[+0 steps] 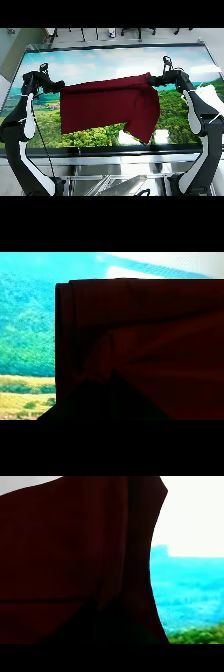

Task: Fold the shirts.

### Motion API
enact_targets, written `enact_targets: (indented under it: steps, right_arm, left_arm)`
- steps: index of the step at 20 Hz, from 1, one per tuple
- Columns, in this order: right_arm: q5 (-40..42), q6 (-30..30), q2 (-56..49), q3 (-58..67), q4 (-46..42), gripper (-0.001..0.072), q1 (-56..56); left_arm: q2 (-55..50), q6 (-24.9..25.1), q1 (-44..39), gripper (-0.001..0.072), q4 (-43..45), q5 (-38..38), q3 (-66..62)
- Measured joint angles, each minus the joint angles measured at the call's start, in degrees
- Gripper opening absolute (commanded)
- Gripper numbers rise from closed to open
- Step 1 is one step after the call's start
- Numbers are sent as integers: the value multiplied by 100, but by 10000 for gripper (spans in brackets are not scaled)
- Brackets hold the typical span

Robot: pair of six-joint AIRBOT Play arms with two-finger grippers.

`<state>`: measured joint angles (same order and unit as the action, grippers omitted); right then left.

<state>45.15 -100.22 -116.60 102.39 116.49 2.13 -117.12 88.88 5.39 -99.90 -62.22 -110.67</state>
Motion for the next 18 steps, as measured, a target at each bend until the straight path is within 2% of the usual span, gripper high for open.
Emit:
enact_targets:
  steps: [11, 12, 13, 14, 15, 16, 18]
  right_arm:
    - [170, 125, -197, 0, -227, 20, -2]
    - [173, 125, -201, 0, -227, 32, -2]
    - [173, 125, -201, 0, -227, 146, -2]
    - [173, 127, -201, 2, -234, 332, -2]
    - [168, 127, -190, 7, -245, 394, 2]
    - [179, 129, -155, 11, -251, 393, 2]
    - [223, 184, -4, 22, -190, 394, 17]
  left_arm:
    - [0, -59, -46, 12, 111, -302, 0]
    - [0, -59, -46, 13, 109, -341, 0]
    - [0, -61, -46, 30, 105, -367, 0]
    - [0, -85, -46, 264, 103, -407, 0]
    - [0, -105, -44, 594, 105, -446, 0]
    - [0, -129, -35, 707, 37, -505, -2]
    - [9, -146, -7, 707, -229, -658, -33]
